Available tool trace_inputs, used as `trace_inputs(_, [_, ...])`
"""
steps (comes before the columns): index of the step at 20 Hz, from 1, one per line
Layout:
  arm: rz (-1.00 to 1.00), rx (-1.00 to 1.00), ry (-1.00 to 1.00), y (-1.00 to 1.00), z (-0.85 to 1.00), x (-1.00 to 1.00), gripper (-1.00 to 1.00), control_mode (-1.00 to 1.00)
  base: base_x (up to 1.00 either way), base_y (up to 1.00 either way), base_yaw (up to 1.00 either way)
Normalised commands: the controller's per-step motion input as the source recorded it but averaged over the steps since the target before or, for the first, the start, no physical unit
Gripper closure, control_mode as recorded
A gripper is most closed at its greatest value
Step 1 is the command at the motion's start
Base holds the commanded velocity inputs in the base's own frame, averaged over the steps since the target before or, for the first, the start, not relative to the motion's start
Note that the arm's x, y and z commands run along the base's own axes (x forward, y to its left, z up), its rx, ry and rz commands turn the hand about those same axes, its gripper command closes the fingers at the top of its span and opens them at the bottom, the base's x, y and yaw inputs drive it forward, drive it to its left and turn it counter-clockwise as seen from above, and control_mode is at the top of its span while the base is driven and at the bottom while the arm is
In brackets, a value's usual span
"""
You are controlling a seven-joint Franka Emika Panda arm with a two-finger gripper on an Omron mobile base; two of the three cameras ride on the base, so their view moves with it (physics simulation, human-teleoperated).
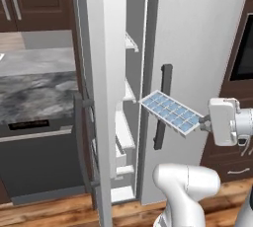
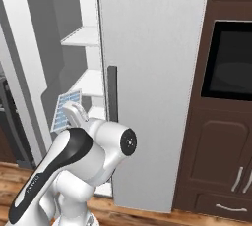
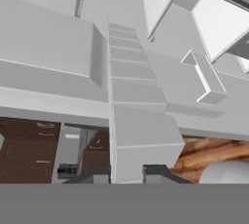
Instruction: The ice cube tray has been filled with water. Take the tray and place it in the freezer to make ice. Close the freezer door after placing the tray.
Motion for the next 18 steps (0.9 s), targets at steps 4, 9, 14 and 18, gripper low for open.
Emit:
trace_inputs(4, [0.00,0.00,0.00,0.00,0.00,0.00,1.00,1.00,0.27,0.00,0.07])
trace_inputs(9, [0.00,0.00,0.00,0.00,0.00,0.00,1.00,1.00,0.31,0.00,0.08])
trace_inputs(14, [0.00,0.00,0.00,0.00,0.00,0.00,1.00,1.00,0.41,-0.02,0.10])
trace_inputs(18, [0.00,0.00,0.00,0.00,0.00,0.00,1.00,1.00,0.46,-0.06,0.09])
